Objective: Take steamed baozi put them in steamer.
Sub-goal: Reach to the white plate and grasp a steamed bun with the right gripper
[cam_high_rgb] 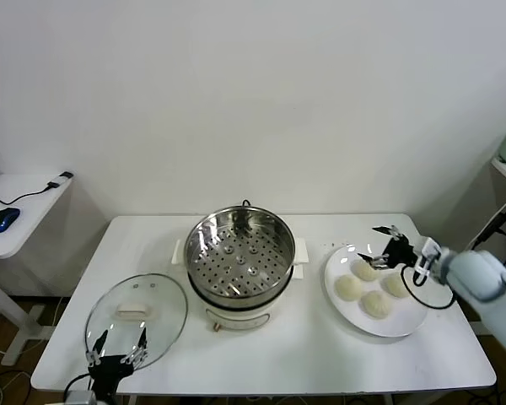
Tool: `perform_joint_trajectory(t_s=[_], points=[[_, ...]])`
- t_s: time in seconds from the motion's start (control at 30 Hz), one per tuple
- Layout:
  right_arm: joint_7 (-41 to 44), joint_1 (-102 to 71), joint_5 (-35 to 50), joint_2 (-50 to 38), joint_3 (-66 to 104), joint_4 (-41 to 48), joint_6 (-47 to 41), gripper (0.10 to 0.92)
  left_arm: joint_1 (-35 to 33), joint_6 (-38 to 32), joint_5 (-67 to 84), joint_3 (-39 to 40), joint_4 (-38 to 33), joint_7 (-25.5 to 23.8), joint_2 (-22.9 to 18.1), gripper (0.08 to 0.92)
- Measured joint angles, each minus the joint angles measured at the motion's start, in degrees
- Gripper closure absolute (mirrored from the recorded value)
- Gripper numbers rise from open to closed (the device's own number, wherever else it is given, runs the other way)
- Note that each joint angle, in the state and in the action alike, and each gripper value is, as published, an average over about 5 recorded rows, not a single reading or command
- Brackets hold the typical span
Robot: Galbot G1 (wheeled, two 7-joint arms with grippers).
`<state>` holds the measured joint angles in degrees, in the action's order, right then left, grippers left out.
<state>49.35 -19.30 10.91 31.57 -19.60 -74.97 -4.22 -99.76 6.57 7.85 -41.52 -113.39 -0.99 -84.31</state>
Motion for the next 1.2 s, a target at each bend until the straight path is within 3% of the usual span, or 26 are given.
perform_joint_trajectory(t_s=[0.2, 0.47, 1.2], points=[[9.7, 19.61, -0.58, 2.43, -21.84, 8.65, 2.85, 0.203, 0.11, -0.38, -0.21, 0.05, 0.61, -0.01, -0.02, 0.177], [13.35, 30.72, -1.13, 8.24, -38.49, 17.11, 2.44, 0.203, 0.42, -0.46, -0.24, -0.02, 0.87, -0.07, -0.5, 0.177], [11.38, 28.46, -5.14, 20.61, -42.78, 31.3, -1.12, 0.204, 0.84, -1.44, -1.53, 0.44, 2.84, -0.87, -0.88, 0.177]])
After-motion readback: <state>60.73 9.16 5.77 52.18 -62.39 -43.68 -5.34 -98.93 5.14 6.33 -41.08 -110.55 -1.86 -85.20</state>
